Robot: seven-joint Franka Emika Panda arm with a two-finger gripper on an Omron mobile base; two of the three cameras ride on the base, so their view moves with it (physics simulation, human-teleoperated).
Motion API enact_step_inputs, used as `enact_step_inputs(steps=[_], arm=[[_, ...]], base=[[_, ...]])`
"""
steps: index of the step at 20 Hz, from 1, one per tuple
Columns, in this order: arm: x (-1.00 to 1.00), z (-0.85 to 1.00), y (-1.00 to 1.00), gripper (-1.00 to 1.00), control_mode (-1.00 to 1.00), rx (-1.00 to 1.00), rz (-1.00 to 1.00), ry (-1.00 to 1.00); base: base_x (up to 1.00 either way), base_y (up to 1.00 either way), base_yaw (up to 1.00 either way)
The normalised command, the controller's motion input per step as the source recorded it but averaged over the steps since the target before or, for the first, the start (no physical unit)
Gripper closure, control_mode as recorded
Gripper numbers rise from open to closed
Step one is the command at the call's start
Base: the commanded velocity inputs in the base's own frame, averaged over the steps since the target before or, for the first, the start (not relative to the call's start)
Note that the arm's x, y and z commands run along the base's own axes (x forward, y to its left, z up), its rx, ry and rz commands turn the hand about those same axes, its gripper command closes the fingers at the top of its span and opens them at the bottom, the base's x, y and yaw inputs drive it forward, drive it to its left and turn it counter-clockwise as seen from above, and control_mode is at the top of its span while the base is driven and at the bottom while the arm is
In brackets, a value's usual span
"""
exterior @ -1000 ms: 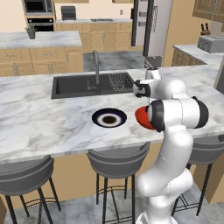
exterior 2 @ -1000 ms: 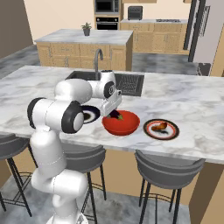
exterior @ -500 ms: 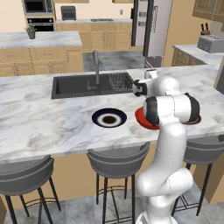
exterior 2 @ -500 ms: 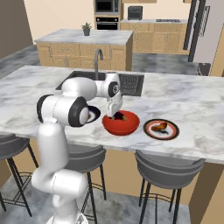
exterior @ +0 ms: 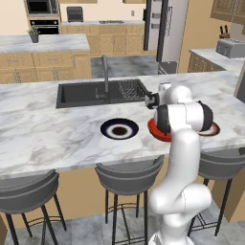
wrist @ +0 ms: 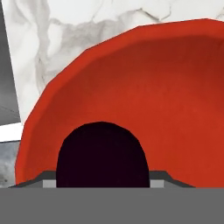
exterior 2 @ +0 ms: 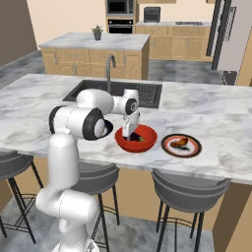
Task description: Pick the chicken drumstick and eggplant from their plates and place them in the bowl. Then put the bowl in the fridge.
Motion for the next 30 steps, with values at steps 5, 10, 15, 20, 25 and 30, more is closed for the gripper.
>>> enact_step_inputs(steps=[5,10,15,20,25,30], arm=[[0.17,-0.31,0.00,1.00,-1.00,0.03,0.00,0.03],[0.19,-0.24,0.00,1.00,-1.00,0.02,0.00,0.00],[0.15,-0.21,0.00,1.00,-1.00,0.00,0.00,0.00],[0.01,-0.20,0.00,-1.00,-1.00,0.00,0.00,-0.01],[-0.06,-0.02,-0.04,-1.00,-1.00,0.03,0.00,-0.09],[-0.14,0.04,-0.06,-1.00,-1.00,0.10,0.00,-0.10]], base=[[0.00,0.00,0.00],[0.00,0.00,0.00],[0.00,0.00,0.00],[0.00,0.00,0.00],[0.00,0.00,0.00],[0.00,0.00,0.00]])
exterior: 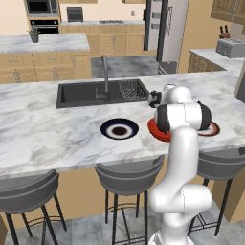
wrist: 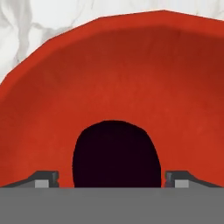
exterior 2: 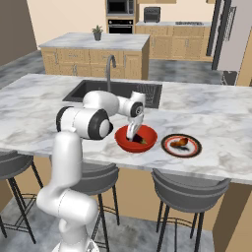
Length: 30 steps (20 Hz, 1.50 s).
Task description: Pick the chicken drumstick and eggplant from their plates and place them in the bowl. Then put the bowl in the fridge.
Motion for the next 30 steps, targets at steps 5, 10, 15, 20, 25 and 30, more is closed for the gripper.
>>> enact_step_inputs(steps=[5,10,15,20,25,30], arm=[[-0.13,0.15,-0.03,-1.00,-1.00,0.08,0.00,-0.08],[-0.14,0.40,-0.06,-1.00,-1.00,0.00,0.00,-0.03],[-0.26,0.34,-0.26,-1.00,-1.00,-0.03,0.00,-0.03],[-0.35,0.12,-0.41,-1.00,-1.00,-0.09,0.17,-0.16],[-0.32,0.19,-0.45,-1.00,-1.00,-0.09,0.22,-0.17],[-0.17,0.11,-0.50,-1.00,-1.00,-0.05,0.22,-0.09]], base=[[0.00,0.00,0.00],[0.00,0.00,0.00],[0.00,0.00,0.00],[0.00,0.00,0.00],[0.00,0.00,0.00],[0.00,0.00,0.00]])
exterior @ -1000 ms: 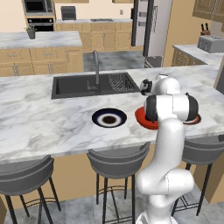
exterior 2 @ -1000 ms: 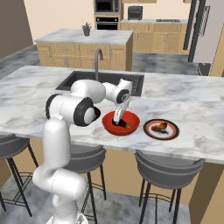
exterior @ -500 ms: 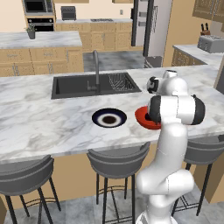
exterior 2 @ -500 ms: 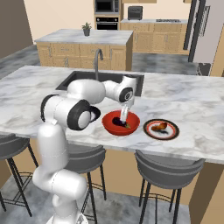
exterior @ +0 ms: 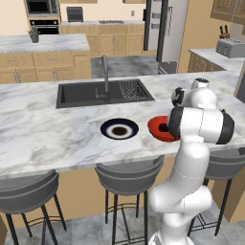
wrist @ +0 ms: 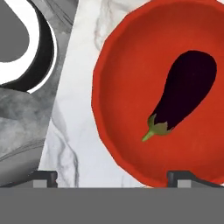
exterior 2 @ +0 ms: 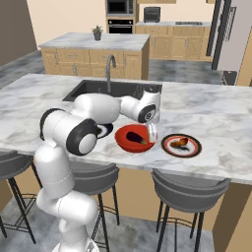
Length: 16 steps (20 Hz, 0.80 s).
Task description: Pick the chicken drumstick and eggplant from their plates and place them in the bowl. Then put the bowl in the fridge.
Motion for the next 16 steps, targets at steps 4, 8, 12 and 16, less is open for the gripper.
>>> enact_step_inputs(steps=[4,8,12,16], arm=[[0.08,0.05,-0.50,-1.00,-1.00,-0.10,0.15,0.00],[0.11,0.00,-0.56,-1.00,-1.00,-0.04,0.09,0.00],[0.23,0.00,-0.55,-1.00,-1.00,-0.01,0.06,0.00],[0.35,0.00,-0.51,-1.00,-1.00,0.00,0.05,0.03]], base=[[0.00,0.00,0.00],[0.00,0.00,0.00],[0.00,0.00,0.00],[0.00,0.00,0.00]])
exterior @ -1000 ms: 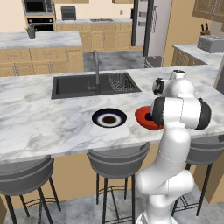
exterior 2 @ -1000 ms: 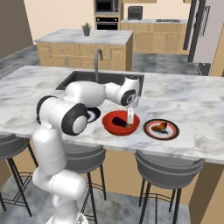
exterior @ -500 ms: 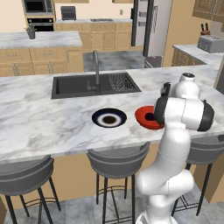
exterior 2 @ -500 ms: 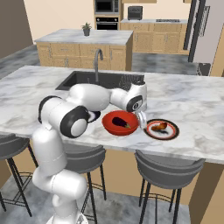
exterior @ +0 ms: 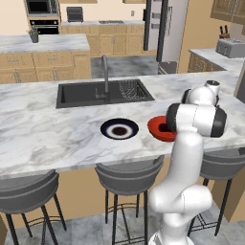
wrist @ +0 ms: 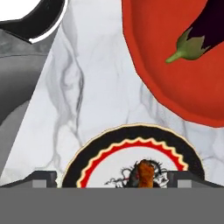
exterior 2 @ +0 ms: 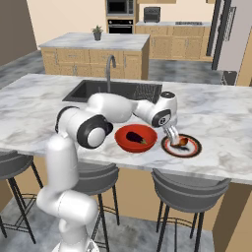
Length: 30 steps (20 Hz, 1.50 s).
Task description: Pick the chicken drumstick and eggplant from their plates and place them in the bowl. Then put the bowl in the fridge.
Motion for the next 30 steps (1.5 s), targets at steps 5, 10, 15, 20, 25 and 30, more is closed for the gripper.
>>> enact_step_inputs(steps=[5,10,15,20,25,30], arm=[[0.43,0.00,-0.47,-1.00,-1.00,0.00,0.07,0.04],[0.46,-0.13,-0.26,-1.00,-1.00,0.00,0.08,0.03],[0.32,-0.29,-0.20,-1.00,-1.00,0.00,0.09,0.01],[0.15,-0.43,-0.04,-1.00,-1.00,0.00,0.08,0.00],[0.26,-0.31,0.00,-1.00,-1.00,0.00,0.05,0.00],[0.36,-0.26,0.00,-1.00,-1.00,0.00,0.00,0.03]], base=[[0.00,0.00,0.00],[0.00,0.00,0.00],[0.00,0.00,0.00],[0.00,0.00,0.00],[0.00,0.00,0.00],[0.00,0.00,0.00]])
